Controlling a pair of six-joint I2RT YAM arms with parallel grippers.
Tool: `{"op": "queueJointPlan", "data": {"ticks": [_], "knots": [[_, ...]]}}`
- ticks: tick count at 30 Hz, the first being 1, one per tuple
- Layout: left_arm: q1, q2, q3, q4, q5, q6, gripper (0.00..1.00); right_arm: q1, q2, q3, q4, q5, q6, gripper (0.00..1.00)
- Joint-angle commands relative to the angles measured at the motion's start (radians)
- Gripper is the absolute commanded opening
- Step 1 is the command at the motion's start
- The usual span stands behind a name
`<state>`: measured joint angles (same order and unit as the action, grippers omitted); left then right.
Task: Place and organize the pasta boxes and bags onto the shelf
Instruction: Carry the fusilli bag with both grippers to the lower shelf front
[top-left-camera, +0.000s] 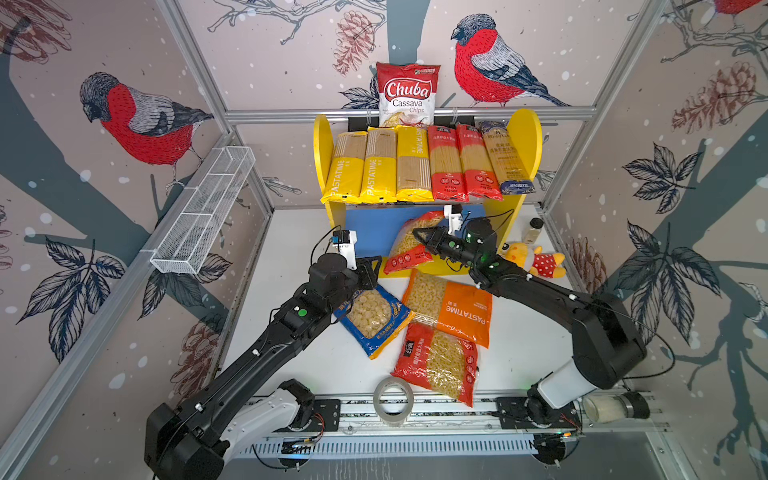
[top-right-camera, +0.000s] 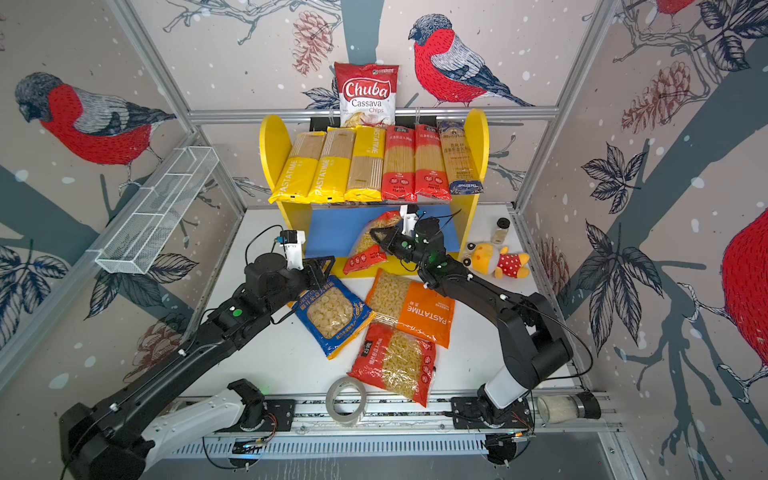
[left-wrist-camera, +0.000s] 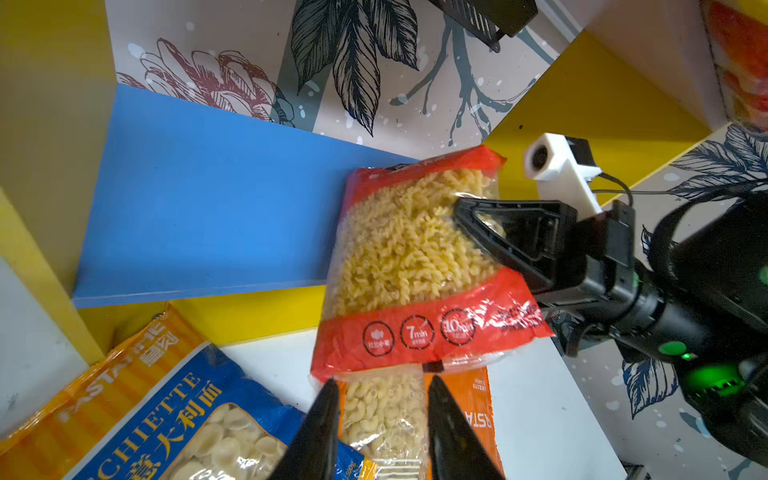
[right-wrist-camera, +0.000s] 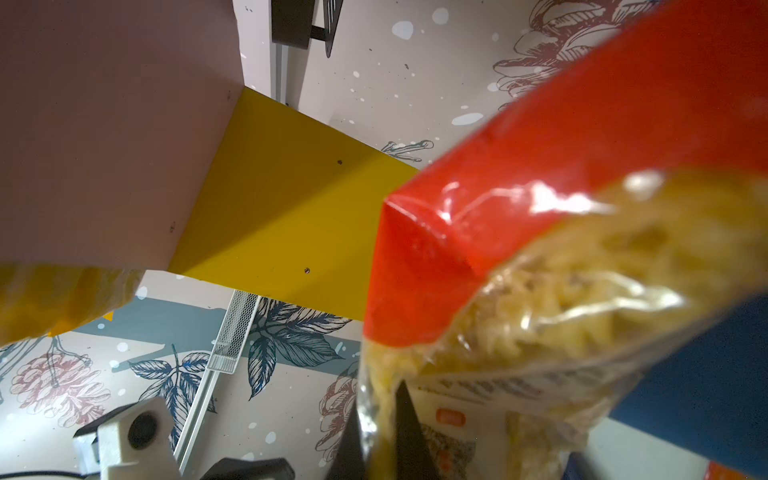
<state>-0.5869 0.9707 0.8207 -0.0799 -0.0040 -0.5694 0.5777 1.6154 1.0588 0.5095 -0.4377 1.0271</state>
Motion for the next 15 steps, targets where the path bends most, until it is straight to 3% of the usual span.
{"op": "queueJointPlan", "data": {"ticks": [1,8,15], "knots": [[0.001,-0.021,-0.03,-0.001,0.009,-0.013,0.37,-0.005,0.048,0.04,0.066,0.005,0.019,0.0],[0.001,-0.049,-0.086,0.034,0.027,-0.056,0.37,0.021,0.172,0.113,0.24,-0.05,0.149,0.0],[0.001,-0.042,-0.109,0.049,0.035,-0.07,0.37,0.023,0.283,0.201,0.192,-0.077,0.176,0.0]]}}
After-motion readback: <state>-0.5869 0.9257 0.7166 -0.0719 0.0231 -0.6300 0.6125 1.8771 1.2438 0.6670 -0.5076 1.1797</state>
